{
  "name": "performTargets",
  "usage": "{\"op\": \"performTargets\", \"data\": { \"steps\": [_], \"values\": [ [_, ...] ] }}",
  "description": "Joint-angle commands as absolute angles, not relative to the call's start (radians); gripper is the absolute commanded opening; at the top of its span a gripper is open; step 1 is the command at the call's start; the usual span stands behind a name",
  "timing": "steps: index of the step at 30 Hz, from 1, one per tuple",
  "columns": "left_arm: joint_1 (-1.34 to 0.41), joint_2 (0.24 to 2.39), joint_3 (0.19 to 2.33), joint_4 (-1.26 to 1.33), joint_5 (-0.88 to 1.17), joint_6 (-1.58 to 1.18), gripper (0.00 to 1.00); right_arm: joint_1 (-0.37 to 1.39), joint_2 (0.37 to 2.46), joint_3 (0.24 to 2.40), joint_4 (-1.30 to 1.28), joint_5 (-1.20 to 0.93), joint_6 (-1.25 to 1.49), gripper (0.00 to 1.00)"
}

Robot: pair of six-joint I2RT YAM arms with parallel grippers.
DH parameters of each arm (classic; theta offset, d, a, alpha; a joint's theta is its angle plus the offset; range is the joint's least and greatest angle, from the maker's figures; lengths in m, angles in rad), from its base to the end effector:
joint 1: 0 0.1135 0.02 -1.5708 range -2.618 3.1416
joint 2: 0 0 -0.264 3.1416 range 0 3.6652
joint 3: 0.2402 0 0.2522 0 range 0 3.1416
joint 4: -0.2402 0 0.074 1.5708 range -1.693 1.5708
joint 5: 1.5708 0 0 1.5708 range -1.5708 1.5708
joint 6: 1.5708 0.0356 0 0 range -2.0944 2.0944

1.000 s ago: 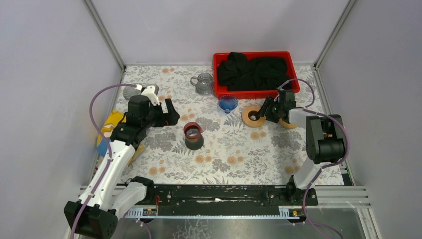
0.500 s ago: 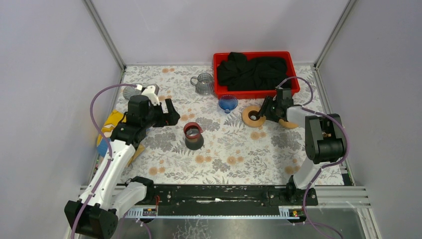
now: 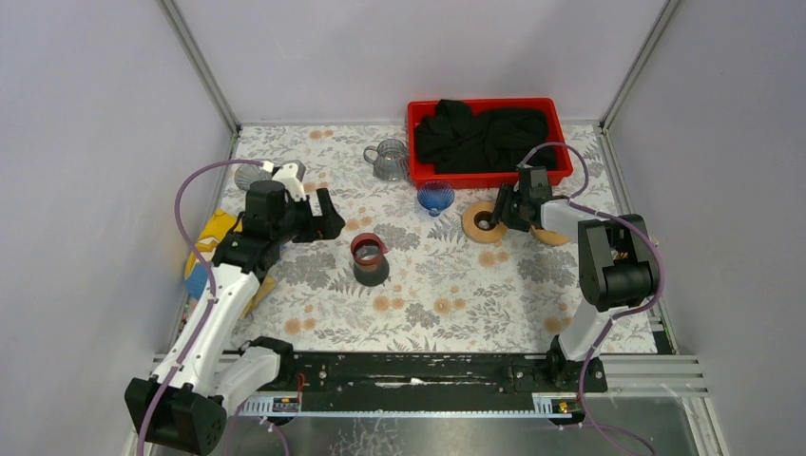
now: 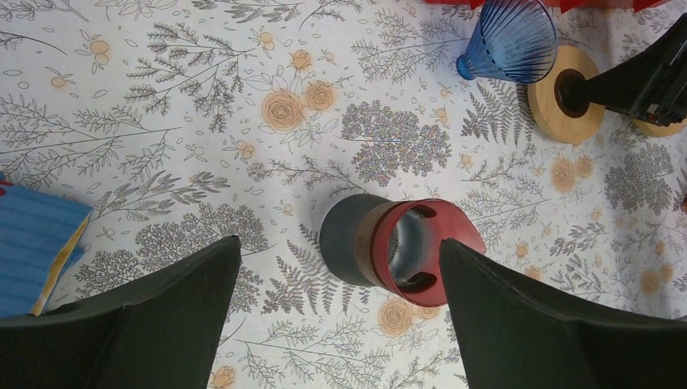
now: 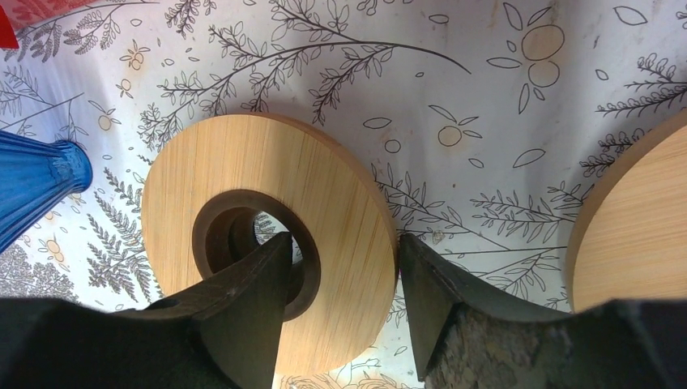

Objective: Place the coffee filter in the dripper
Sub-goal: Pick up the dripper holder from the center of the board.

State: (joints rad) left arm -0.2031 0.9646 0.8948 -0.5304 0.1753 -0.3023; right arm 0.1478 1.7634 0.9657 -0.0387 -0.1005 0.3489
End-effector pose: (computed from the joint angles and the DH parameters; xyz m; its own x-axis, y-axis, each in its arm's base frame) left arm 0.2026 -0.0481 0.3116 -0.6292 -0.1697 -0.7585 0.1595 0.9269 -0.3397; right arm 0.3534 0.0562 0.1580 -0.7627 0.2303 -0.6043 0.0508 0.9529 0.2991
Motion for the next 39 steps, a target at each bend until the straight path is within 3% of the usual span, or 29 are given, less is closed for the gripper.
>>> {"op": "performTargets", "data": {
  "steps": [1, 8, 14, 26, 39],
  "values": [
    [-0.192, 0.969, 0.885, -0.468, 0.205, -0.285, 1.0, 0.168, 1.787, 0.98, -0.116, -0.07, 0.326, 0.58],
    [-0.192, 0.973, 0.884, -0.469, 0.208, -0.285, 1.0, 0.172, 1.764, 0.989, -0.137, -0.075, 0.327, 0.39],
    [-0.19, 0.976, 0.884, -0.469, 0.217, -0.29, 1.0, 0.177, 1.676, 0.988, -0.178, -0.081, 0.324, 0.34],
    [-0.173, 0.993, 0.884, -0.464, 0.267, -0.332, 1.0, 0.258, 1.481, 0.983, -0.278, -0.106, 0.339, 0.29],
    [-0.123, 1.008, 0.823, -0.419, 0.378, -0.437, 1.0, 0.432, 1.4, 1.15, -0.384, -0.142, 0.335, 0.31]
  ]
}}
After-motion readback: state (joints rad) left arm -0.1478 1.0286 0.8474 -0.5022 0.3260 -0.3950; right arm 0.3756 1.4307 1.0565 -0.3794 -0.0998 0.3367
